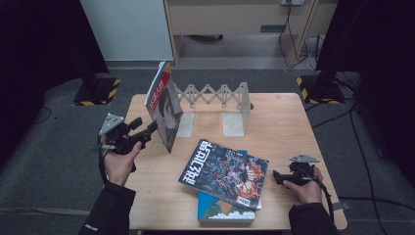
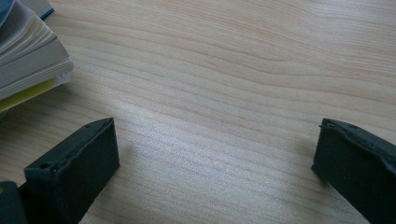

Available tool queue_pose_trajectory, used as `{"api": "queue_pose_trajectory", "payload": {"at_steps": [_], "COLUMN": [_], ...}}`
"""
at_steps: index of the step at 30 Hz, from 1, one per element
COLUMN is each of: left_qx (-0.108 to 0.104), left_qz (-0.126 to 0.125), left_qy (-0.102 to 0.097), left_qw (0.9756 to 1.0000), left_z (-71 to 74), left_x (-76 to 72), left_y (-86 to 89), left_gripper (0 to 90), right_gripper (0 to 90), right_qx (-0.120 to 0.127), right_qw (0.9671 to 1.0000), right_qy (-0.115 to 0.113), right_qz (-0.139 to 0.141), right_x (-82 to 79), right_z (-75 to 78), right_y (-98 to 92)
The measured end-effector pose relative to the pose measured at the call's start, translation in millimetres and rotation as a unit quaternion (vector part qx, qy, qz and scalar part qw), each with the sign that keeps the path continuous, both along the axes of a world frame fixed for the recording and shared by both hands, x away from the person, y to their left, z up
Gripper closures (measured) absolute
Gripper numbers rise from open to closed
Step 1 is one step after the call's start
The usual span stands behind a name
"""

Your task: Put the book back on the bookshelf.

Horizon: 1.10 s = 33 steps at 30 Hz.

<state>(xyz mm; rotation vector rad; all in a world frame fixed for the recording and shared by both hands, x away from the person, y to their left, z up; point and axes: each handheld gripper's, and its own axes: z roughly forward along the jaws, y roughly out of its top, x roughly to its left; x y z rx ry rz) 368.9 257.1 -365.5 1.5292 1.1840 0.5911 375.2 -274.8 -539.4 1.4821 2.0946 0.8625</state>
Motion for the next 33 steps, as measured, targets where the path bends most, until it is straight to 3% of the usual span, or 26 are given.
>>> {"api": "queue_pose_trajectory", "payload": {"at_steps": [2, 7, 11, 16, 23, 27, 33], "left_qx": [0.017, 0.037, 0.048, 0.047, 0.051, 0.047, 0.048], "left_qz": [-0.015, -0.048, -0.063, -0.078, -0.099, -0.108, -0.130], "left_qy": [0.006, 0.010, 0.030, 0.044, 0.044, 0.066, 0.090], "left_qw": [0.9997, 0.9981, 0.9964, 0.9949, 0.9928, 0.9909, 0.9863], "left_z": [-14.1, -33.2, -47.1, -61.9, -81.6, -94.2, -106.9], "left_x": [-4.4, -9.3, -9.9, -11.5, -12.9, -12.0, -13.2], "left_y": [-8.4, -23.6, -31.0, -35.3, -40.4, -43.2, -50.1], "left_gripper": [31.9, 31.6, 30.2, 29.4, 28.4, 28.1, 27.5], "right_gripper": [0.3, 0.3, 0.3, 2.2, 18.6, 22.3, 23.3], "right_qx": [0.000, 0.000, 0.000, -0.002, -0.003, -0.008, 0.012], "right_qw": [1.0000, 1.0000, 1.0000, 1.0000, 1.0000, 0.9999, 0.9993], "right_qy": [0.000, 0.000, 0.000, -0.006, 0.008, -0.007, -0.035], "right_qz": [0.001, 0.000, 0.000, -0.002, -0.001, 0.000, -0.002], "right_x": [0.1, 0.0, 0.0, -0.6, -3.5, -5.4, -11.6], "right_z": [0.0, 0.0, 0.0, -0.1, 7.1, 13.6, 29.1], "right_y": [-0.1, 0.0, 0.0, -0.2, -1.1, 0.3, 5.5]}}
